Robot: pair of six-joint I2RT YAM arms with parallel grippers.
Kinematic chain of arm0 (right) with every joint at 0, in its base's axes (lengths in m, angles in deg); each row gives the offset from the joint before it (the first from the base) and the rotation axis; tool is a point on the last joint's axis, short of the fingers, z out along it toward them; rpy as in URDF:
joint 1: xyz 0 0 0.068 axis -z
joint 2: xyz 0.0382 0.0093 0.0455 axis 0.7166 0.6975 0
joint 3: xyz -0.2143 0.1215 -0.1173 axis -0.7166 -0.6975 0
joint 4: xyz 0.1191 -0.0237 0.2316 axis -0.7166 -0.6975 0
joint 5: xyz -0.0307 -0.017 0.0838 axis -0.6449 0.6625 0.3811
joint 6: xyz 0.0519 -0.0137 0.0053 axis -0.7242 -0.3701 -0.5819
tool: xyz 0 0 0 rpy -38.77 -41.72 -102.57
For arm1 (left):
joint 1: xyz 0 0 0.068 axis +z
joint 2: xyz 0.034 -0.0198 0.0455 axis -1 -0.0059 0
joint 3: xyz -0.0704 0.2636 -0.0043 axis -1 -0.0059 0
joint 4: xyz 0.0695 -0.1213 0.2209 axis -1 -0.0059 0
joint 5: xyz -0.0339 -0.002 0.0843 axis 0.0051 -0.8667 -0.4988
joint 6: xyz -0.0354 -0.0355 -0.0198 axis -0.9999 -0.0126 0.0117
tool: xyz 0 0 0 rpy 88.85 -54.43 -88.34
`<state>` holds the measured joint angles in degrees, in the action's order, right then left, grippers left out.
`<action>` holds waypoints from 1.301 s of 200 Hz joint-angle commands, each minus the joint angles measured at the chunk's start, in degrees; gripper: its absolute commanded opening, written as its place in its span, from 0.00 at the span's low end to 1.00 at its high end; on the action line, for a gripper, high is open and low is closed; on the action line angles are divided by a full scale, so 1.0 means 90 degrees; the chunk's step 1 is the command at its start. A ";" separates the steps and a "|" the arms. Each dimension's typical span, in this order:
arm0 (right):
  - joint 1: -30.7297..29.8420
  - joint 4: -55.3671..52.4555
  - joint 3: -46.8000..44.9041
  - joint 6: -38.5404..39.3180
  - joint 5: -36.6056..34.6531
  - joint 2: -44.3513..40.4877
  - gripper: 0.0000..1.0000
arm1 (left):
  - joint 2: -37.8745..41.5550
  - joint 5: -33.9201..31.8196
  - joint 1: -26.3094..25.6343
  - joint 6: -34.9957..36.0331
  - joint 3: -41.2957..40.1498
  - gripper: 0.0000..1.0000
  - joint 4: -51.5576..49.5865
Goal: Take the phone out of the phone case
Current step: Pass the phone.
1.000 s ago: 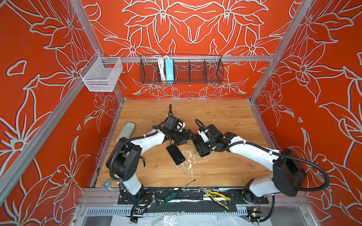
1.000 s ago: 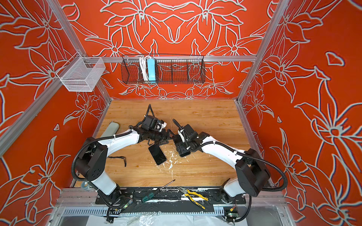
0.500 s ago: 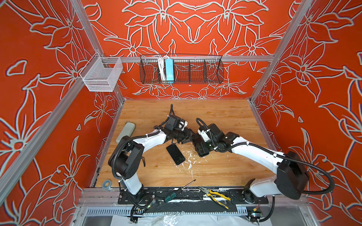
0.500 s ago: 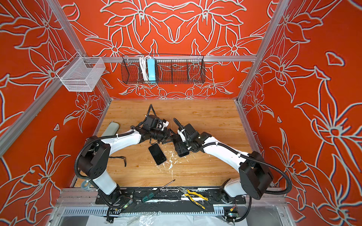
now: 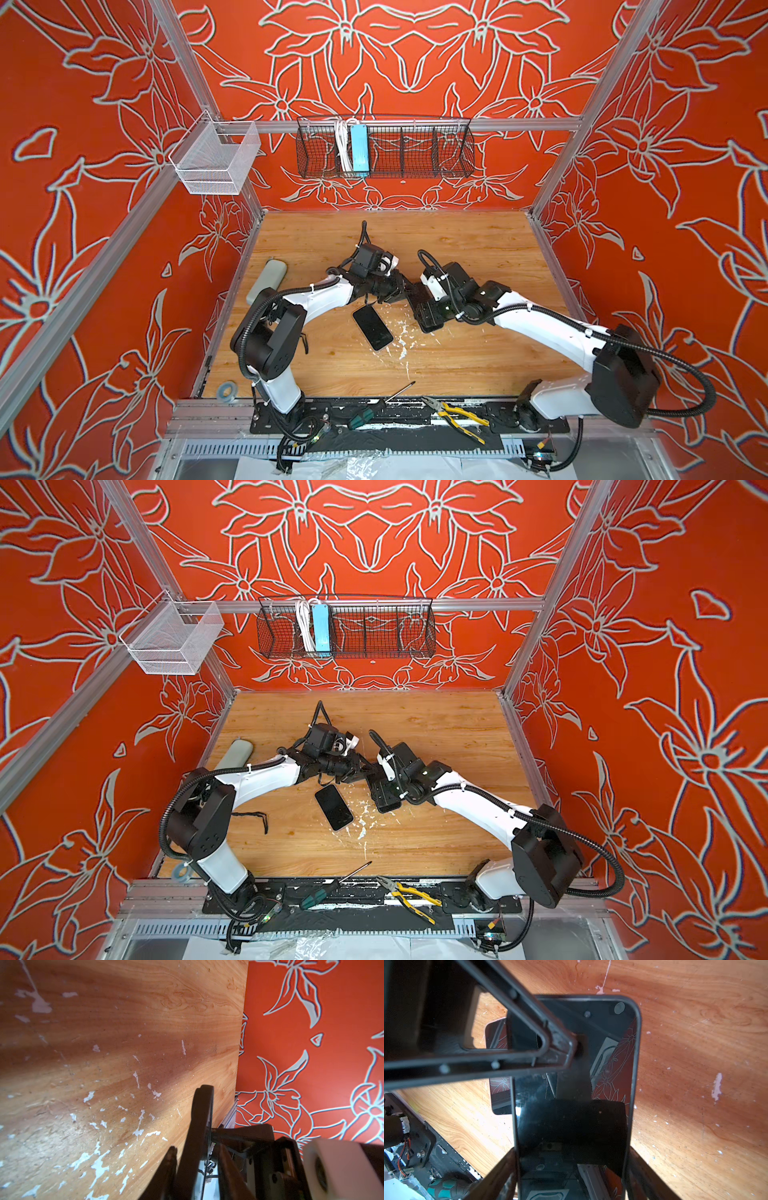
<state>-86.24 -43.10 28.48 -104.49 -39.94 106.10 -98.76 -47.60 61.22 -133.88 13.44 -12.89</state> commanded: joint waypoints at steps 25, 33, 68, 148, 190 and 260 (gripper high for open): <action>0.0012 0.0193 -0.0062 -0.0107 0.0081 -0.0147 0.47 | 0.0039 0.0072 -0.0013 -0.0065 -0.0147 0.25 0.0243; 0.0006 0.0194 -0.0063 -0.0114 0.0081 -0.0145 0.47 | 0.0039 0.0081 -0.0013 -0.0060 -0.0161 0.25 0.0269; 0.0017 0.0194 -0.0049 -0.0097 0.0061 -0.0155 0.47 | -0.0011 0.0189 -0.0013 -0.0083 -0.0188 0.21 0.0364; 0.0017 0.0252 -0.0081 -0.0146 0.0120 -0.0212 0.48 | -0.0095 0.0357 -0.0013 -0.0225 -0.0256 0.07 0.0695; 0.0015 0.0329 -0.0113 -0.0146 0.0224 -0.0239 0.52 | -0.0126 0.0531 -0.0013 -0.0387 -0.0298 0.00 0.1054; 0.0144 0.0336 -0.0208 -0.0136 0.0371 -0.0553 0.81 | 0.0029 0.0547 -0.0013 -0.0390 -0.0150 0.00 0.1038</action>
<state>-85.24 -42.64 27.17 -105.87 -38.55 103.82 -99.26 -43.88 61.52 -135.43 10.88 -5.63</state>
